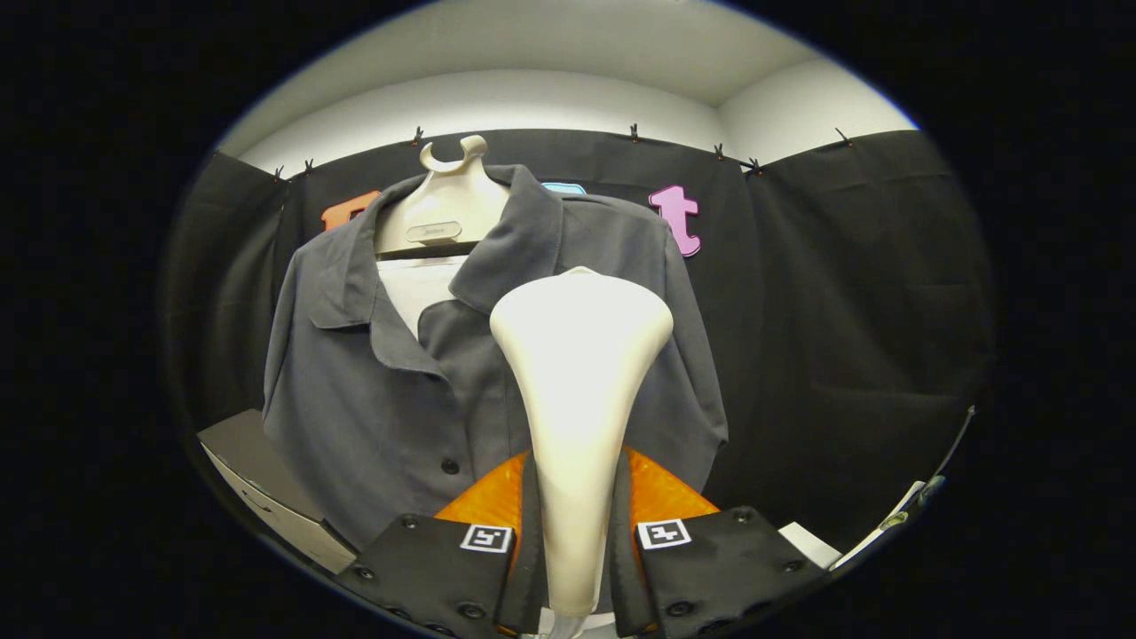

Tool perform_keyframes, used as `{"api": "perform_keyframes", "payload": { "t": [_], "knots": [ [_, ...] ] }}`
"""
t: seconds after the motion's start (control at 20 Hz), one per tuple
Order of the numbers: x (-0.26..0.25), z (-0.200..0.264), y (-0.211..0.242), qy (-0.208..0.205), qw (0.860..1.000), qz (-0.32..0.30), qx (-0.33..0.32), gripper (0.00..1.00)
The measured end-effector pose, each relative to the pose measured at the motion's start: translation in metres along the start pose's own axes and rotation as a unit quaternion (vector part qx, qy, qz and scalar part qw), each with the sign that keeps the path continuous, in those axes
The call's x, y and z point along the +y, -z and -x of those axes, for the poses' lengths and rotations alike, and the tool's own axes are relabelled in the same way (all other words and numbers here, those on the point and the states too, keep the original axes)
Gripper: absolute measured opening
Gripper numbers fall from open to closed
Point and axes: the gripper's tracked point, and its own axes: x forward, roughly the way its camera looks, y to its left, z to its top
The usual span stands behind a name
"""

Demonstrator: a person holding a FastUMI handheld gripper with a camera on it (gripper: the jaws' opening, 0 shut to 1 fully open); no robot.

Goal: Iron the clothes twice with a garment steamer, once on the left side and once on the right side.

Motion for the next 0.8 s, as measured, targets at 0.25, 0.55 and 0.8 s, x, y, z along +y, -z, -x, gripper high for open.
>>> {"api": "perform_keyframes", "payload": {
  "t": [0.25, 0.55, 0.8],
  "knots": [
    [-0.003, -0.009, 0.020, -0.005, 1.000, -0.007, 0.023, 0.38],
    [-0.004, -0.009, 0.043, -0.012, 0.998, -0.013, 0.053, 0.38],
    [-0.006, -0.006, 0.070, -0.012, 0.997, -0.015, 0.079, 0.38]
  ]
}}
